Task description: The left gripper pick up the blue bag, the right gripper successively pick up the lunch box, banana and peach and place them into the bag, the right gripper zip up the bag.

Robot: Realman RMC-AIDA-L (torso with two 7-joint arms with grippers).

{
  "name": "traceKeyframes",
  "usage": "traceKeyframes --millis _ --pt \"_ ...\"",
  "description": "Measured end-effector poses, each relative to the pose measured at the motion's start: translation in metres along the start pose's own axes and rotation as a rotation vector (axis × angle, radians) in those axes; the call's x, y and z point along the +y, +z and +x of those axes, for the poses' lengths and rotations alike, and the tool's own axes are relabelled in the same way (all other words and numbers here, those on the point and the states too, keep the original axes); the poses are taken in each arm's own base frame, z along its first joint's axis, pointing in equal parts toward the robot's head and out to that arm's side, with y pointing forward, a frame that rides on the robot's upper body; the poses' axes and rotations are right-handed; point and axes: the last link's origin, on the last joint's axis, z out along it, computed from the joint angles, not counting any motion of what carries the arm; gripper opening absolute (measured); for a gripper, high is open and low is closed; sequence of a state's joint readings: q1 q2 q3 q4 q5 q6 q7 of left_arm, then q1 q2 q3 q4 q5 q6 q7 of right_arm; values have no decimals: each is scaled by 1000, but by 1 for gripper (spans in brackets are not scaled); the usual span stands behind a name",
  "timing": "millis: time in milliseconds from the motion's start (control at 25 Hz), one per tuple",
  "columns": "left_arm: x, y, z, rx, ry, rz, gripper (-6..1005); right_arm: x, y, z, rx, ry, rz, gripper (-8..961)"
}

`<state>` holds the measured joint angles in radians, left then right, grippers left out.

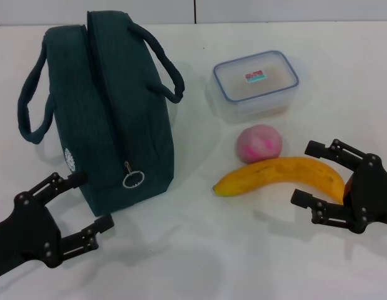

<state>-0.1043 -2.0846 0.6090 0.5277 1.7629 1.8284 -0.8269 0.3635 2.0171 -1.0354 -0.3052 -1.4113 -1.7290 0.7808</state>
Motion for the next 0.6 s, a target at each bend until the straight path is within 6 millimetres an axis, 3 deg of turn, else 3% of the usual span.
traceKeyframes --millis 360,600 --pt "0 0 1 3 -31 -3 886 0 0 0 -3 0 -1 868" --pt "-10 -5 16 46 -273 -5 885 0 0 -1 -4 3 1 865"
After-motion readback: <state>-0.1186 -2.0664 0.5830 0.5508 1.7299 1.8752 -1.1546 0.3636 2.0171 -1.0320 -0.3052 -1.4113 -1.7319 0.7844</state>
